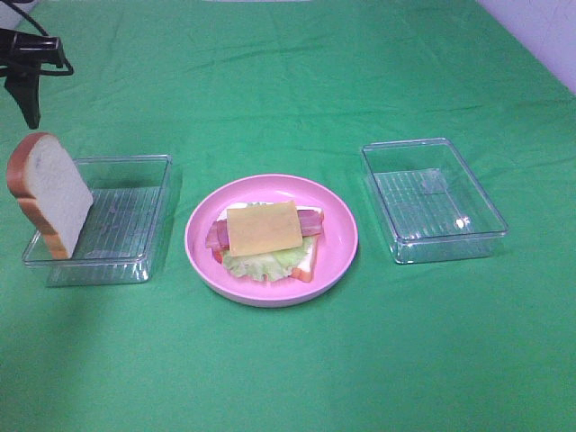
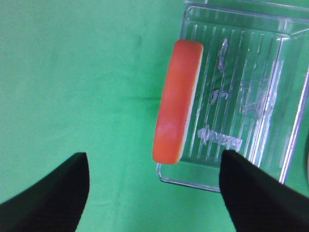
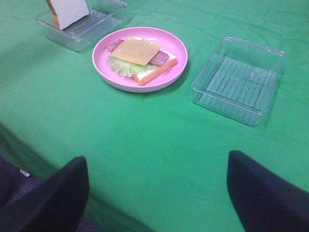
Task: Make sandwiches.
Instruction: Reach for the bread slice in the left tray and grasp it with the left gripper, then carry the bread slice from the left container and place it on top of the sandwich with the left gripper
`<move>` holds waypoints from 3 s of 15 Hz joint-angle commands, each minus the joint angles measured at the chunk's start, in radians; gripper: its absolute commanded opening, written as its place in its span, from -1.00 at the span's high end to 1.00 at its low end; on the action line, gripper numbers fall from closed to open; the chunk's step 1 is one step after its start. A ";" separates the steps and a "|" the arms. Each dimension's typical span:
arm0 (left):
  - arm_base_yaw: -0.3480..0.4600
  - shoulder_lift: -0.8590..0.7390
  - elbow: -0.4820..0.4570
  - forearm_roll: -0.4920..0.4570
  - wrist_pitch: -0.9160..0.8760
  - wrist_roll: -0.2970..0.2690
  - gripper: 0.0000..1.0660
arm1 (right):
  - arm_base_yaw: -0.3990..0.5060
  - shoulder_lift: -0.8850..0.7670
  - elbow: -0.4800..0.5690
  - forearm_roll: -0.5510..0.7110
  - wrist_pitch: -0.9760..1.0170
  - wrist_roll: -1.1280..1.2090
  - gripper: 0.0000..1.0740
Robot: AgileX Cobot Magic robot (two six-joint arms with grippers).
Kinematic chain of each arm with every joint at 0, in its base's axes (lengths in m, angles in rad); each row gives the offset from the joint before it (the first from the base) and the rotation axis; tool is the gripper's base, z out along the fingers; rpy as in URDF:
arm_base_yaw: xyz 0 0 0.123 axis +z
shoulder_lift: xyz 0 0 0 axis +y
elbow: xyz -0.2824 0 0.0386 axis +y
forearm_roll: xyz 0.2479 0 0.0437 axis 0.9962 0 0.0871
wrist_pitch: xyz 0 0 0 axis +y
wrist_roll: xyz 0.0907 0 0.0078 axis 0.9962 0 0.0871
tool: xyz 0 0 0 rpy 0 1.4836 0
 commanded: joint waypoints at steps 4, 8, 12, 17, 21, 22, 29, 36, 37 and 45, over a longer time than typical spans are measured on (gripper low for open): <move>0.011 0.055 -0.007 -0.041 -0.075 0.025 -0.34 | 0.001 -0.012 0.003 -0.007 -0.002 -0.012 -0.42; 0.011 0.133 -0.007 -0.044 -0.100 0.049 -0.34 | 0.001 -0.012 0.003 -0.007 -0.002 -0.012 -0.42; 0.011 0.172 -0.007 -0.045 -0.100 0.049 -0.11 | 0.001 -0.012 0.003 -0.008 -0.002 -0.012 -0.42; 0.011 0.176 -0.007 -0.049 -0.066 0.049 0.98 | 0.001 -0.012 0.003 -0.008 -0.002 -0.012 -0.42; 0.011 0.060 -0.007 -0.166 -0.091 0.087 1.00 | 0.001 -0.012 0.003 -0.008 -0.002 -0.012 -0.42; 0.011 0.009 -0.007 -0.191 -0.101 0.101 1.00 | 0.001 -0.012 0.003 -0.008 -0.002 -0.012 -0.42; 0.011 -0.128 0.050 -0.644 -0.192 0.424 1.00 | 0.001 -0.012 0.003 -0.007 -0.002 -0.012 -0.42; -0.006 0.023 0.247 -1.133 -0.278 0.794 1.00 | 0.001 -0.012 0.003 -0.006 -0.002 -0.012 -0.42; -0.026 0.052 0.247 -1.159 -0.282 0.829 1.00 | 0.001 -0.012 0.003 -0.006 -0.002 -0.012 -0.42; -0.105 0.239 0.246 -1.217 -0.332 0.852 1.00 | 0.001 -0.012 0.003 -0.006 -0.002 -0.012 -0.42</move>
